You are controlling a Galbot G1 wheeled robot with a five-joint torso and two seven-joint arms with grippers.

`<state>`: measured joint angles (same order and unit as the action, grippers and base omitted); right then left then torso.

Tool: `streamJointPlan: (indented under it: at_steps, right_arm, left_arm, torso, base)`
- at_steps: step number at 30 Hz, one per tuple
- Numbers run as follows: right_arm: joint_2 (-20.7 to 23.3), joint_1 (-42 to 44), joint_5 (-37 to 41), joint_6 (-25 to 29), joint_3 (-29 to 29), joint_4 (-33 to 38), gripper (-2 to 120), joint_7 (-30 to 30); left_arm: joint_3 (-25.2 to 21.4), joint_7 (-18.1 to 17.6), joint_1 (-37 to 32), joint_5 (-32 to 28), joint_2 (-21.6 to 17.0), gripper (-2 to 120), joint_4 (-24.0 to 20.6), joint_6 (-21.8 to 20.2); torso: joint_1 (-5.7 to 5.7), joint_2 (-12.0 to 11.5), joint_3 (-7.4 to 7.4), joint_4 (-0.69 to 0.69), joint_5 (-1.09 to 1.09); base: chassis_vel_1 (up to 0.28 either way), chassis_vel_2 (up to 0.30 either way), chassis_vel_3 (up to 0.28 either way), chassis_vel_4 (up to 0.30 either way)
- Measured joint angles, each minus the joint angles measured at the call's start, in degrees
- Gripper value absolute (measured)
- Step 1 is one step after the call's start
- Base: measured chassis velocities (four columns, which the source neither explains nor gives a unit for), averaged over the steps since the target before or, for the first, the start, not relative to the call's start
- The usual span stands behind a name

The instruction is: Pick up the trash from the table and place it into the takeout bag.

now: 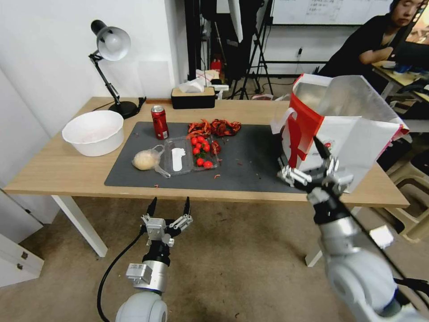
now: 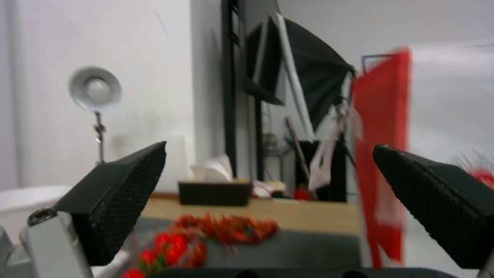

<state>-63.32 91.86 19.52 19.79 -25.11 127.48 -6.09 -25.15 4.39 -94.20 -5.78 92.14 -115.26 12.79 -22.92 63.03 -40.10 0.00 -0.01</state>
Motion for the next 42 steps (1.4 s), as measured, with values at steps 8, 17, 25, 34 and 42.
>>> streamJointPlan:
  at_steps: [8,17,25,34,42]
  right_arm:
    - [-3.16,6.30,-3.52,7.52,2.39,-6.28,100,-4.24]
    - [-5.06,7.61,-6.02,11.47,4.85,-10.69,100,-7.39]
    - [-4.79,7.41,-6.68,11.09,4.38,-11.32,100,-9.25]
    - [-4.34,6.56,-5.99,9.92,3.85,-10.41,100,-9.38]
    - [-4.11,5.24,-5.86,8.10,4.13,-9.55,100,-9.41]
  left_arm:
    - [0.02,0.00,0.16,-0.08,-0.08,100,0.19,-0.07]
    - [-0.02,0.00,0.32,-0.07,-0.44,100,0.25,-0.26]
    - [-0.09,0.02,0.39,0.09,-0.54,100,0.49,-0.28]
    - [-1.54,0.17,3.04,0.24,-3.36,100,0.71,-0.35]
    - [-4.28,0.56,7.61,-3.74,-10.28,100,1.16,-2.76]
  torso:
    - [0.00,0.00,0.00,-0.01,0.00]
    - [0.00,0.00,0.00,0.01,0.01]
    - [0.00,0.00,0.00,0.00,0.01]
    - [0.00,0.00,-0.01,0.01,0.00]
    - [0.00,-0.01,0.00,0.01,0.00]
  base:
    - [0.000,0.000,0.000,0.000]
    - [0.000,0.000,0.000,0.000]
    - [0.000,0.000,0.000,0.000]
    - [0.000,0.000,0.000,0.000]
    - [0.000,0.000,0.000,0.000]
